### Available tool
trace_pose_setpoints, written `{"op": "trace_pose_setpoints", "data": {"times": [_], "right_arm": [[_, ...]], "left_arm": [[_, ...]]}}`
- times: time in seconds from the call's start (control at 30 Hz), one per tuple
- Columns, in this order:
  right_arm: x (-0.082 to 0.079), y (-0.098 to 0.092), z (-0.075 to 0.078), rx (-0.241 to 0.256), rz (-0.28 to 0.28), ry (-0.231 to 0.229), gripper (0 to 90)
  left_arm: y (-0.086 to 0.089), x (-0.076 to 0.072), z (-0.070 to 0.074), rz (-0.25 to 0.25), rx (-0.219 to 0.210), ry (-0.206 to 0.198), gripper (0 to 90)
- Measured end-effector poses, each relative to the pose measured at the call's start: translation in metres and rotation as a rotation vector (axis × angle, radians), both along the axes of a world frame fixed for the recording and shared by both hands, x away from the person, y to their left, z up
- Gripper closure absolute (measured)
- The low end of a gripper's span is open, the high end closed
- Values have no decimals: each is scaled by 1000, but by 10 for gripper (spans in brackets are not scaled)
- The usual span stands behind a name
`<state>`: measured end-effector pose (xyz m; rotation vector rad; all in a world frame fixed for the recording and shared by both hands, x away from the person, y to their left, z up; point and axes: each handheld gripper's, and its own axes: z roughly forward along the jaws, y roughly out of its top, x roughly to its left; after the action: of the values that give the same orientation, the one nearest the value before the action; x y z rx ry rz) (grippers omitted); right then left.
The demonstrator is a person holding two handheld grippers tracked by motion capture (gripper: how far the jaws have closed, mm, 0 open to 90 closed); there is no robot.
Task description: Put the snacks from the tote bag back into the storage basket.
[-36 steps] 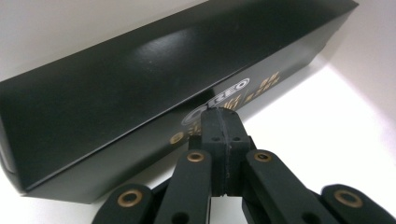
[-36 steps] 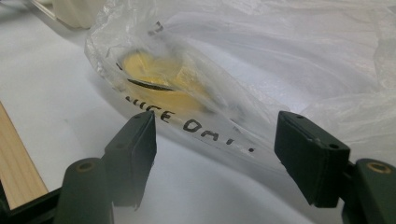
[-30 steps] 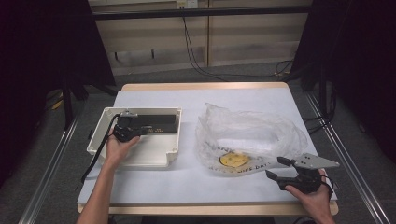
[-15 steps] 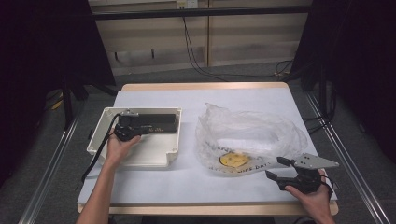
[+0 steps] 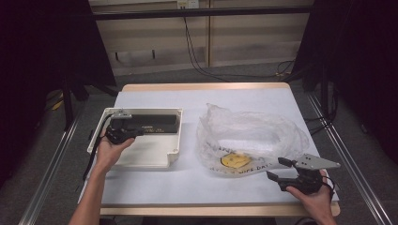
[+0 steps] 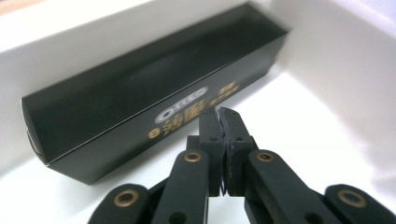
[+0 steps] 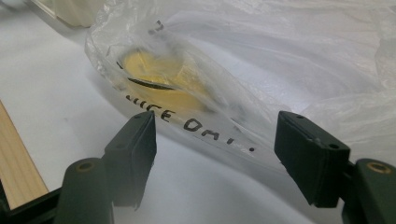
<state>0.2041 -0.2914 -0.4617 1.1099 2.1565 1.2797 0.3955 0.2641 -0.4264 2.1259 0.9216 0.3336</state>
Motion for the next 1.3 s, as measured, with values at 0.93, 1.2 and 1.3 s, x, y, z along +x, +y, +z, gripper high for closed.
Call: {"op": "trace_pose_setpoints", "data": {"times": [0.93, 1.2, 1.3], "right_arm": [[0, 1, 1, 1, -2, -9, 298], [-1, 1, 2, 5, -5, -7, 298], [-1, 1, 1, 6, -9, -7, 298]], "left_arm": [[75, -39, 38, -16, 24, -179, 54], [90, -52, 40, 7, 29, -191, 47], [91, -60, 43, 33, 15, -203, 47]]}}
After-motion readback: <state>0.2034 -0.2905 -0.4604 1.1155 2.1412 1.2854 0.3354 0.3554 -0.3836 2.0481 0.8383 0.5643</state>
